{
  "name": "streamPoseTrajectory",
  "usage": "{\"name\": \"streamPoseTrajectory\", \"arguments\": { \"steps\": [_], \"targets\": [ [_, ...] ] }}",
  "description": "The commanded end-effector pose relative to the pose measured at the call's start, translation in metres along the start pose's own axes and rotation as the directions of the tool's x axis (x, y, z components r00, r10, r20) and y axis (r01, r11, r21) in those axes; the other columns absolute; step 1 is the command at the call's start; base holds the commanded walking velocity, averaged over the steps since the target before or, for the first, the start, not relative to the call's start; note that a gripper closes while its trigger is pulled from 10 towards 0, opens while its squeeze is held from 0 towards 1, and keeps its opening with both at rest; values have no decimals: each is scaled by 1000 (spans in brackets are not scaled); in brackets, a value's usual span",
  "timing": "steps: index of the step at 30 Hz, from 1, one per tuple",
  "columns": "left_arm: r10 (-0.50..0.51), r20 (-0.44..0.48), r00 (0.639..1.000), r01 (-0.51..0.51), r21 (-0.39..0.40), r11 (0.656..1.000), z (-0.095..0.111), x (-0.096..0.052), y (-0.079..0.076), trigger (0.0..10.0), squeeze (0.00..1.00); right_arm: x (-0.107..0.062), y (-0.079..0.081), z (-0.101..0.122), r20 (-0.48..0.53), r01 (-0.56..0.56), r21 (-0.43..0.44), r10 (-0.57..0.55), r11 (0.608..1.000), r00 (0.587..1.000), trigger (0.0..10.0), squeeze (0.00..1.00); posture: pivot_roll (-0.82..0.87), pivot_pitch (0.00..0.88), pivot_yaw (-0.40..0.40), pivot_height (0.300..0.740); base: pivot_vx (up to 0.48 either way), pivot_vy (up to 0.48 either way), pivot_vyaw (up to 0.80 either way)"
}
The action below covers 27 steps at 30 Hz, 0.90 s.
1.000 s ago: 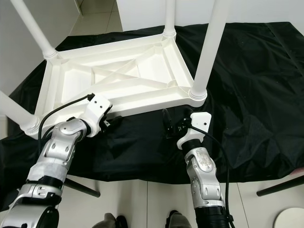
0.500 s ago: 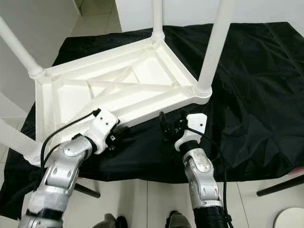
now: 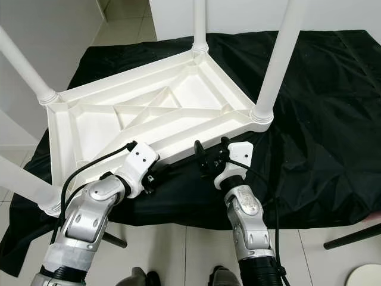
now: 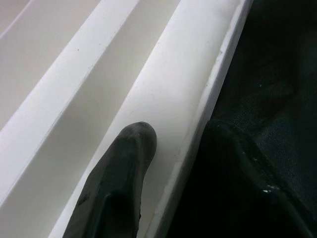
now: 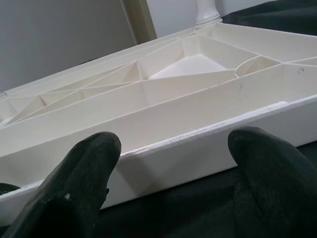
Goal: Building children table
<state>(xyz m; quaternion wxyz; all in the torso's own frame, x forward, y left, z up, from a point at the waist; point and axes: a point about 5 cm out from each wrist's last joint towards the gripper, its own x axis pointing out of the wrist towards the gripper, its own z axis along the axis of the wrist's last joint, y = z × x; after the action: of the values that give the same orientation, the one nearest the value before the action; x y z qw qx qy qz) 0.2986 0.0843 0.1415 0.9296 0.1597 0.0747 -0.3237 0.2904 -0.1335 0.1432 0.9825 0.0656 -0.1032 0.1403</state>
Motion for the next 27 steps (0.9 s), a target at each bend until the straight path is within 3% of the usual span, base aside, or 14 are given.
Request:
{"name": "streamPoseTrajectory", "arguments": {
  "steps": [1, 4, 5, 6, 7, 10, 11, 12, 13, 15, 16, 20, 24, 27],
  "targets": [
    [188, -65, 980, -191, -39, 981, -13, -2, 18, 8392, 0, -2, 3, -3, -5, 1, 3, -1, 1000, 1000, 10000, 0, -65, 142, 141, 740, 0, 0, 0],
    [228, -68, 971, -230, -38, 972, -13, -1, 23, 8118, 0, -2, 3, -4, -5, 1, 4, -1, 1000, 1000, 10000, 0, -65, 142, 141, 740, 0, 0, 0],
    [291, -76, 954, -295, -40, 955, -13, -1, 34, 8863, 0, -2, 4, -4, -5, 2, 4, -2, 1000, 1000, 10000, 0, -66, 144, 140, 740, 0, 0, 0],
    [291, -76, 954, -295, -40, 955, -13, -1, 34, 8863, 0, -2, 4, -4, -5, 2, 4, -2, 1000, 1000, 10000, 0, -66, 144, 140, 740, 0, 0, 0],
    [336, -85, 938, -339, -26, 941, -14, 0, 43, 5961, 0, -2, 4, -4, -6, 1, 5, -1, 1000, 1000, 10000, 0, -67, 148, 138, 740, 0, 0, 0],
    [346, -87, 934, -349, -22, 937, -14, 1, 45, 5804, 0, -2, 5, -4, -6, 1, 5, -1, 1000, 1000, 10000, 0, -67, 151, 138, 740, 0, 0, 0],
    [364, -88, 927, -367, -19, 930, -13, 2, 49, 5059, 0, -2, 5, -4, -6, 1, 5, -1, 1000, 1000, 10000, 0, -68, 155, 137, 740, 0, 0, 0],
    [364, -88, 927, -367, -19, 930, -13, 2, 49, 5059, 0, -2, 5, -4, -6, 1, 5, -1, 1000, 1000, 10000, 0, -68, 155, 137, 740, 0, 0, 0],
    [383, -90, 919, -386, -17, 922, -13, 3, 53, 5686, 0, -2, 5, -3, -6, 2, 6, -2, 1000, 1000, 10000, 0, -68, 155, 137, 740, 0, 0, 0],
    [403, -95, 910, -406, -13, 914, -12, 4, 58, 5843, 0, -2, 4, -3, -6, 3, 6, -3, 1000, 1000, 10000, 0, -67, 164, 137, 740, 0, 0, 0],
    [423, -103, 900, -426, -6, 905, -12, 4, 63, 9961, 0, -2, 4, -2, -5, 4, 6, -4, 1000, 1000, 10000, 0, -69, 171, 138, 740, 0, 0, 0],
    [445, -113, 888, -448, 1, 894, -12, 4, 68, 10000, 0, -2, 4, -2, -5, 7, 5, -6, 1000, 1000, 10000, 0, -70, 174, 139, 740, 0, 0, 0],
    [517, -136, 845, -524, -10, 852, -14, -1, 81, 10000, 0, -4, 2, -3, -9, 20, 4, -20, 1000, 1000, 10000, 0, -73, 185, 145, 740, 0, 0, 0],
    [525, -140, 839, -532, -14, 847, -14, -1, 83, 10000, 0, -4, 2, -2, -8, 23, 4, -23, 1000, 1000, 10000, 0, -71, 186, 145, 740, 0, 0, 0]
  ]
}}
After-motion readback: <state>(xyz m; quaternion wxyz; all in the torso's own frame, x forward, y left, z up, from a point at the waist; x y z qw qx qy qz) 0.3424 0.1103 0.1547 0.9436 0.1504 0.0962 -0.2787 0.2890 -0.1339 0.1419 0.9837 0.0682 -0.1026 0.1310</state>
